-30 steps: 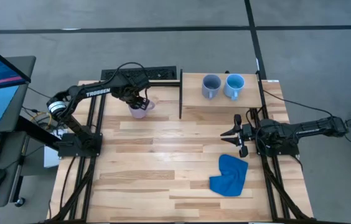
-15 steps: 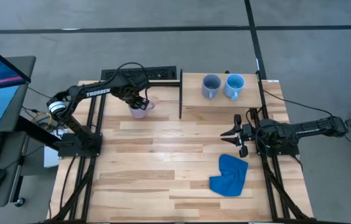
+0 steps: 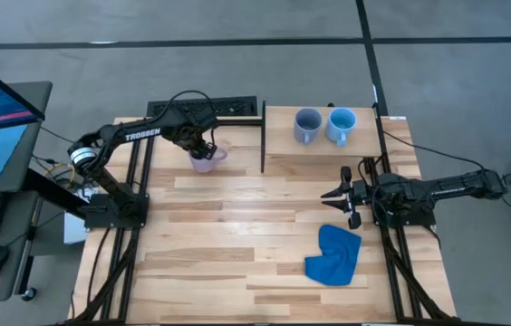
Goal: Stack small to large cups/mugs on shelf
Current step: Put the purple mug on the shelf
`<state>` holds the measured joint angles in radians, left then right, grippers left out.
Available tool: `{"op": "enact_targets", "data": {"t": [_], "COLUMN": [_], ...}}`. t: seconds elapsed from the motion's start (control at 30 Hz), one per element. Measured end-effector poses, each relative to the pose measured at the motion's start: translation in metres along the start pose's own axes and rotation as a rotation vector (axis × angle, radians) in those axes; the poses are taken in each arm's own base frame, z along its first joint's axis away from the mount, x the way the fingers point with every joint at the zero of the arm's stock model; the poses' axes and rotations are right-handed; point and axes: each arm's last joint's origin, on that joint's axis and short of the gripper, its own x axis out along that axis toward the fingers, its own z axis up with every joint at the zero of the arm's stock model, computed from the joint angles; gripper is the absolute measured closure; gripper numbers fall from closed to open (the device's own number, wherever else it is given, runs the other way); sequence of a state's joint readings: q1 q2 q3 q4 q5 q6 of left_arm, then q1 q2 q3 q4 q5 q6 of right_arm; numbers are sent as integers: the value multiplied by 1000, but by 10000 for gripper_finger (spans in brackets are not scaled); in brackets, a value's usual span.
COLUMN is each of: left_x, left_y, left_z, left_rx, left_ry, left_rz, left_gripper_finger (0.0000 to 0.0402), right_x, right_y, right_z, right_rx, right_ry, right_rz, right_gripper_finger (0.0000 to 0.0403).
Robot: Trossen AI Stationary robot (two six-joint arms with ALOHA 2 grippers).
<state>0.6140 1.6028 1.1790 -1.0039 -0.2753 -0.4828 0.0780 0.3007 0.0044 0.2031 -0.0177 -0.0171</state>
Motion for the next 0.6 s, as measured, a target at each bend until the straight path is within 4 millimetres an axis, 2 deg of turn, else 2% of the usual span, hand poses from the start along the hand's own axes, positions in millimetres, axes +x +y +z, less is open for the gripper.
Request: {"op": "enact_targets", "data": {"t": [0.23,0.37,0.6], "left_x": [0,-2,-7], "left_y": [-1,-6,-24], "left_z": [-1,-3,-11], "left_rx": [5,67,201], "left_ry": [14,20,30], "left_rz": [-27,-54,-155], "left_gripper_finger": [374,392,381], "right_x": [0,0,0], "right_y": [0,0,0], "right_z": [0,0,0], "right_rx": [0,0,0], "right_ry": [0,-1,0], "right_rz": [0,0,0], "right_gripper_finger": [304,304,304]}}
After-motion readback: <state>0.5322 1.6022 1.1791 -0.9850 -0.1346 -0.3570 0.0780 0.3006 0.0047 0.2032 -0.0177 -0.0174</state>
